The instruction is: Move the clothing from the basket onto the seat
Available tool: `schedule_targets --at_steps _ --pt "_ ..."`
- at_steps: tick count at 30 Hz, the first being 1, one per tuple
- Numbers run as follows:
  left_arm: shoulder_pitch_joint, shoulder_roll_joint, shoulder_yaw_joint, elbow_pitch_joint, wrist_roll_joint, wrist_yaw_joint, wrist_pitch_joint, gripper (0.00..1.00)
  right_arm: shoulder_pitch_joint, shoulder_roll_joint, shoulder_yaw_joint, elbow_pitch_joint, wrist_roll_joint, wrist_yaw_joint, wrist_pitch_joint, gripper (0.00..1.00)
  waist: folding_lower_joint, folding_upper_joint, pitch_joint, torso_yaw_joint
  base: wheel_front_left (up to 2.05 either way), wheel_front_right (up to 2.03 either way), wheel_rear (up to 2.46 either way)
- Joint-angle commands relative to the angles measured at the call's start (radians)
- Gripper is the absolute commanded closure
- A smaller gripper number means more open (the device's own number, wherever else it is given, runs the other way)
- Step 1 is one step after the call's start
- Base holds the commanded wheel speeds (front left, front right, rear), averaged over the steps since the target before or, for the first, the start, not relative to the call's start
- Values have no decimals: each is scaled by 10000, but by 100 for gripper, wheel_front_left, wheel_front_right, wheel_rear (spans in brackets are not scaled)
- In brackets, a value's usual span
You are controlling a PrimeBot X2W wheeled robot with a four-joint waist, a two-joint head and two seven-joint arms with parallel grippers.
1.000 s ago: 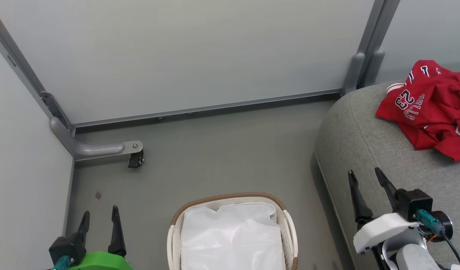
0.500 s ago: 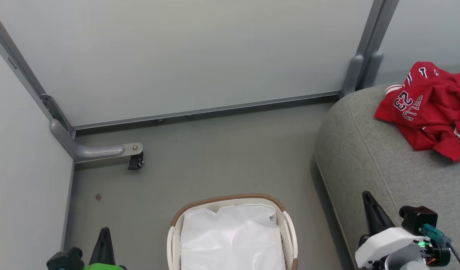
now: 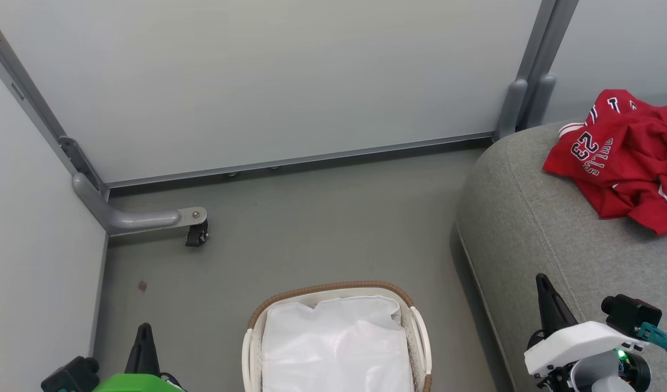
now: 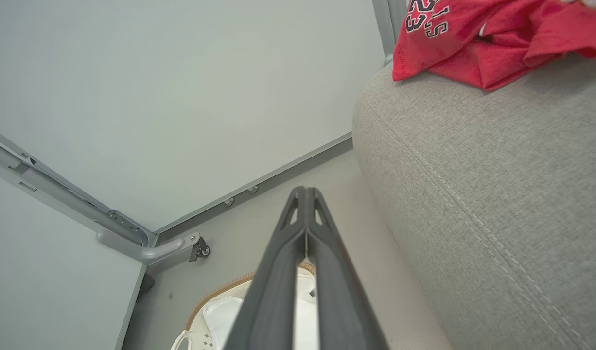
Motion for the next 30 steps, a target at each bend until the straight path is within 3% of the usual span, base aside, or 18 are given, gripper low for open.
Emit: schedule_targets --at_steps 1,30 --pt "-342 51 52 -223 -405 -32 80 100 -205 -60 -57 -215 419 -2 85 100 1 0 1 0 0 0 0" --pt "-697 82 271 -846 -4161 -70 1104 100 -298 -98 -332 -603 4435 -5 1112 100 1 0 14 2 0 0 0"
